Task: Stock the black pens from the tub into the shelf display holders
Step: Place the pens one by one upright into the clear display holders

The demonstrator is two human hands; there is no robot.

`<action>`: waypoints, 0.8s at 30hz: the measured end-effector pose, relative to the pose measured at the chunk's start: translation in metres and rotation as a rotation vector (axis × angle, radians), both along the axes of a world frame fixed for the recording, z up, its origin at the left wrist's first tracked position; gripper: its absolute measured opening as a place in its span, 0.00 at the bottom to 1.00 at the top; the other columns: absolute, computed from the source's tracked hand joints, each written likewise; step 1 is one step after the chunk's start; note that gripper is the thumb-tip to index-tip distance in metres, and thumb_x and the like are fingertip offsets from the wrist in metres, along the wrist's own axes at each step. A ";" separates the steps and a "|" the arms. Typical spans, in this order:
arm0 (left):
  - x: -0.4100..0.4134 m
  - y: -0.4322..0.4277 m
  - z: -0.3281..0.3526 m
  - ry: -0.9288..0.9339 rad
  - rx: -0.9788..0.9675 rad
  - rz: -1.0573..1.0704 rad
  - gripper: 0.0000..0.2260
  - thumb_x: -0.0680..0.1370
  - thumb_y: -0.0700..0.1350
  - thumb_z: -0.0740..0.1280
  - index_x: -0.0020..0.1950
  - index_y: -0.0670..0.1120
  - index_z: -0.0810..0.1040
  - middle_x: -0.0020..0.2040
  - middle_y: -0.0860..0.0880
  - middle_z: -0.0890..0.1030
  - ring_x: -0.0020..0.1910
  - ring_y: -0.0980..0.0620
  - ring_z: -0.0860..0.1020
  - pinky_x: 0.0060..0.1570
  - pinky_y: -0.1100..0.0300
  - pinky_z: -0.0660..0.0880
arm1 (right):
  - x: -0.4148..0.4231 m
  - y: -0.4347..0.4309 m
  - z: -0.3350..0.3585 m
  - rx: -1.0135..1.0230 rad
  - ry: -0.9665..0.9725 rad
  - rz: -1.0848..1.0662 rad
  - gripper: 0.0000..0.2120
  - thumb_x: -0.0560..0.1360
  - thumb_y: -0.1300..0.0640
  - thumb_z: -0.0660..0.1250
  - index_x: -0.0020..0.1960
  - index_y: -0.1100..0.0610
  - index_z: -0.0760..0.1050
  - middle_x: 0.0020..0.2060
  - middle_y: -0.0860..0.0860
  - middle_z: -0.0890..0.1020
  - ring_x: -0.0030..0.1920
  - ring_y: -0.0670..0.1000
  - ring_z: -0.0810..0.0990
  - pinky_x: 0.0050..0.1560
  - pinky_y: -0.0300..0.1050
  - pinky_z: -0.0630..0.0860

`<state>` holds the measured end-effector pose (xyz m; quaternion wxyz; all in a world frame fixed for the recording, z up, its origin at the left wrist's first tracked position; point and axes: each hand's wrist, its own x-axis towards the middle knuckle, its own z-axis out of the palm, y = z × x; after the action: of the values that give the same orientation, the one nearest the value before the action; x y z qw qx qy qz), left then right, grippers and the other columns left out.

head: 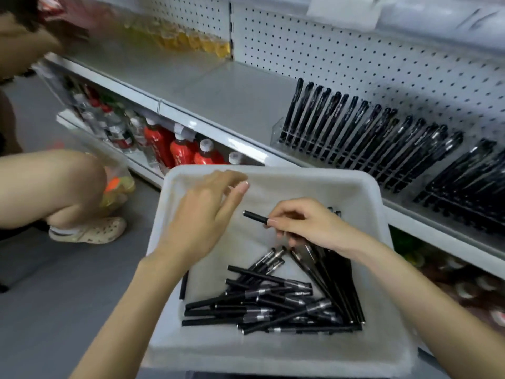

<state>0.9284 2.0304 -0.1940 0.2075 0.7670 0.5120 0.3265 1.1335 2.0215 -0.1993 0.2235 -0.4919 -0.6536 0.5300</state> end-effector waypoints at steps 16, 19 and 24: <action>0.019 0.057 0.014 -0.559 -0.371 -0.008 0.03 0.75 0.36 0.69 0.42 0.39 0.82 0.34 0.45 0.83 0.29 0.55 0.78 0.33 0.67 0.74 | 0.044 0.045 0.050 -0.002 0.017 -0.160 0.08 0.72 0.64 0.70 0.51 0.60 0.80 0.36 0.53 0.85 0.35 0.47 0.82 0.35 0.36 0.77; 0.019 0.064 0.022 -0.642 -0.395 0.007 0.03 0.74 0.36 0.68 0.42 0.39 0.81 0.34 0.44 0.83 0.27 0.55 0.77 0.28 0.65 0.73 | 0.054 0.052 0.055 0.004 0.136 -0.309 0.07 0.70 0.64 0.70 0.47 0.60 0.81 0.36 0.54 0.84 0.36 0.48 0.82 0.35 0.36 0.77; 0.025 0.081 0.036 -0.653 -0.435 -0.011 0.03 0.74 0.34 0.68 0.44 0.37 0.81 0.32 0.45 0.82 0.26 0.54 0.77 0.29 0.65 0.75 | 0.055 0.071 0.061 0.000 0.509 -0.563 0.07 0.70 0.69 0.68 0.47 0.63 0.80 0.38 0.55 0.83 0.38 0.48 0.83 0.39 0.35 0.79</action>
<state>0.9530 2.1110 -0.1580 0.5190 0.5635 0.4721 0.4361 1.1883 2.0926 -0.1382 0.5158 -0.5045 -0.4165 0.5532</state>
